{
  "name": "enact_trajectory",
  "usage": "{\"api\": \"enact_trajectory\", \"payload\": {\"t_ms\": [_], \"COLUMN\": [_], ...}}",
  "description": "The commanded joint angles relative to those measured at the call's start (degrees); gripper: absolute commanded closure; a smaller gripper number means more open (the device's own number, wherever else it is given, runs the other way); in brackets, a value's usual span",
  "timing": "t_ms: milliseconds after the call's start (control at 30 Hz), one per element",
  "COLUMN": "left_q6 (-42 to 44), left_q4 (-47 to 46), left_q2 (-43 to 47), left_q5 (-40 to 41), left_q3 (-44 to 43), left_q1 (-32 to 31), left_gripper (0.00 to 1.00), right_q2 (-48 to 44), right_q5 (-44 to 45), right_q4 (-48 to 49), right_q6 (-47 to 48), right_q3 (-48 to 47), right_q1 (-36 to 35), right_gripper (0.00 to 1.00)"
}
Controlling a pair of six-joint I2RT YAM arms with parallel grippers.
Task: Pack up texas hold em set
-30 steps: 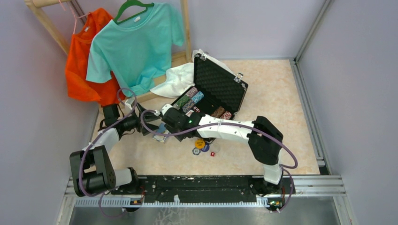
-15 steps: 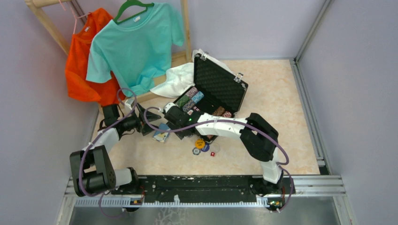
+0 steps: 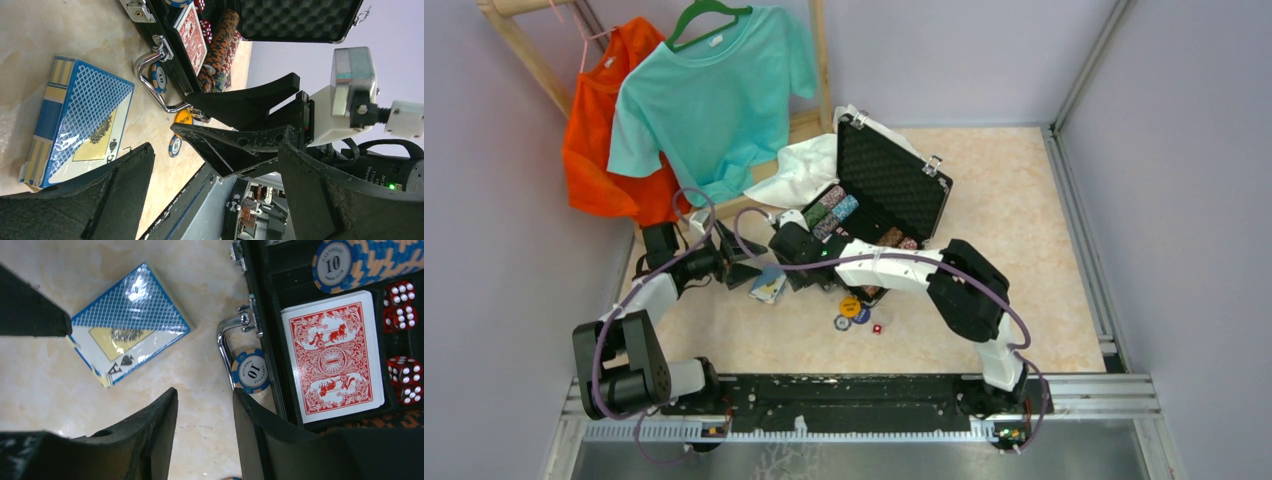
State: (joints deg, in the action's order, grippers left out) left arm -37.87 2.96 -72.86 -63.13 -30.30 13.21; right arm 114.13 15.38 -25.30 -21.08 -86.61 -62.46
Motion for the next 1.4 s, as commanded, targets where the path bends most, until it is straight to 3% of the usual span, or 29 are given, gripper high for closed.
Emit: {"api": "enact_trajectory", "payload": {"t_ms": [0, 100, 200, 333, 433, 600, 700, 767, 867, 967, 1100, 1267, 1367], "left_q6": [0.25, 0.23, -0.03, 0.0, 1.16, 3.77, 7.51, 9.0, 10.98, 12.72, 16.32, 13.43, 13.51], "left_q4": [-0.52, 0.39, 1.69, 3.21, 4.73, 7.66, 10.0, 11.45, 11.73, 11.47, 11.91, 3.44, -1.61], "left_q2": [1.44, 3.1, 4.85, 7.9, 9.44, 10.47, 11.01, 13.19, 20.14, 25.72, 27.05, 24.21, 21.57], "left_q5": [1.91, 3.71, 4.58, 6.46, 6.63, 6.81, 9.82, 10.35, 13.3, 15.7, 19.37, 27.13, 44.51], "left_q3": [0.11, 0.32, 0.47, 0.9, 0.77, 0.4, -0.77, -1.41, -1.8, -2.48, -4.88, -3.22, -3.77], "left_q1": [-0.29, -0.17, -0.17, -0.07, 0.05, 0.76, 0.76, 0.48, -1.11, -5.07, -11.26, -26.75, -42.51], "left_gripper": [0.02, 0.02, 0.02, 0.02, 0.02, 0.02, 0.03, 0.03, 0.03, 0.03, 0.03, 0.06, 0.07], "right_q2": [-3.14, -4.4, -1.39, 5.88, 8.95, 6.0, 2.59, -1.6, -12.52, -29.13, -51.19, -69.78, -74.74], "right_q5": [7.97, 14.38, 22.05, 27.68, 27.01, 29.17, 39.86, 43.31, 41.12, 35.79, 35.64, 34.99, 31.58], "right_q4": [8.31, 11.06, 3.25, -10.41, -12.6, -7.19, -11.25, -13.74, -11.0, 0.32, 13.49, 15.89, 15.31], "right_q6": [-13.51, -19.03, -26.27, -37.55, -42.78, -50.68, -52.07, -52.52, -52.43, -49.2, -40.39, -29.68, -26.7], "right_q3": [2.5, 4.43, -0.86, -11.45, -14.96, -8.85, -7.47, -5.4, 5.37, 22.4, 40.44, 49.17, 51.4], "right_q1": [-0.31, -2.34, -4.22, -5.6, -6.02, -6.68, -9.76, -10.27, -7.38, -2.44, 1.56, 6.56, 10.94], "right_gripper": [0.52, 0.36, 0.21, 0.23, 0.27, 0.33, 0.35, 0.35, 0.34, 0.35, 0.35, 0.38, 0.41]}}
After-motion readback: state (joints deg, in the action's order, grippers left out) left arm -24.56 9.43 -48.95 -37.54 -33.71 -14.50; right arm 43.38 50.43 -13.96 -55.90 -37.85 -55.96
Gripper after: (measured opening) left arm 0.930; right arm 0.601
